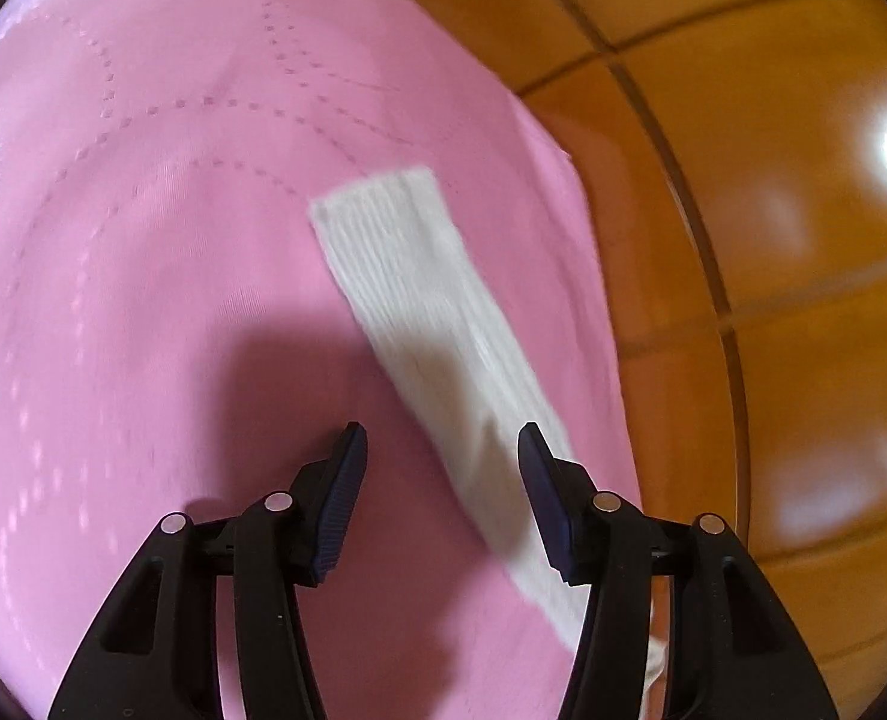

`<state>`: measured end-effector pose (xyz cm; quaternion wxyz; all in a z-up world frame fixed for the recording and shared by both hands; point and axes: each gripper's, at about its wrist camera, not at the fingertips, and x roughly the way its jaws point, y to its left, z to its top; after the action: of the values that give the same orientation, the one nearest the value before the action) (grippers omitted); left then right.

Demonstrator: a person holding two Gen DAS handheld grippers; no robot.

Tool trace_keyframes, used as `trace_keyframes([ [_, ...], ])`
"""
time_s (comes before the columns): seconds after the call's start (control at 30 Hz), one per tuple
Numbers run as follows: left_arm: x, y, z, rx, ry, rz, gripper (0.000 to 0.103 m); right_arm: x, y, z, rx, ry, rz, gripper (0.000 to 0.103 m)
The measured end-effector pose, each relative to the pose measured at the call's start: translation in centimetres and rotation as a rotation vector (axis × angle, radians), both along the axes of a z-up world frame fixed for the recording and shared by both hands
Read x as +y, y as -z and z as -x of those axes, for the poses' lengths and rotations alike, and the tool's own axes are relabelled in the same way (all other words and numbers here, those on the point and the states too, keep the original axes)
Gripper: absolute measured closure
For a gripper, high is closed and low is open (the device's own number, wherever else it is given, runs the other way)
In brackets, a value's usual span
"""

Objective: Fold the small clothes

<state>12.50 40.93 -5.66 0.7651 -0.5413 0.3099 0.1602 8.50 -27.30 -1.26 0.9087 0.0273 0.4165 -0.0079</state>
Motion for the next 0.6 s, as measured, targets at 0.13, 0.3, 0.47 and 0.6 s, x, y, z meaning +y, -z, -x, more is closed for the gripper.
trace_keyframes([
  [0.13,1.8,0.3,-2.1,0.035,-0.003,-0.008,0.072,0.0,0.0,0.1,-0.002,0.001,-0.001,0.002],
  [0.3,-0.6,-1.4,-4.5,0.04,0.105,-0.071,0.096,0.3,0.1,0.1,-0.001,0.003,0.008,0.002],
  [0.47,-9.2,-6.8,-5.7,-0.123,0.352,-0.216,0.097,0.2,0.1,0.1,-0.002,0.002,0.007,0.002],
  [0.6,-19.8,-9.3,-6.6,-0.208,0.592,-0.281,0.097,0.2,0.2,0.0,-0.004,0.002,0.001,0.002],
])
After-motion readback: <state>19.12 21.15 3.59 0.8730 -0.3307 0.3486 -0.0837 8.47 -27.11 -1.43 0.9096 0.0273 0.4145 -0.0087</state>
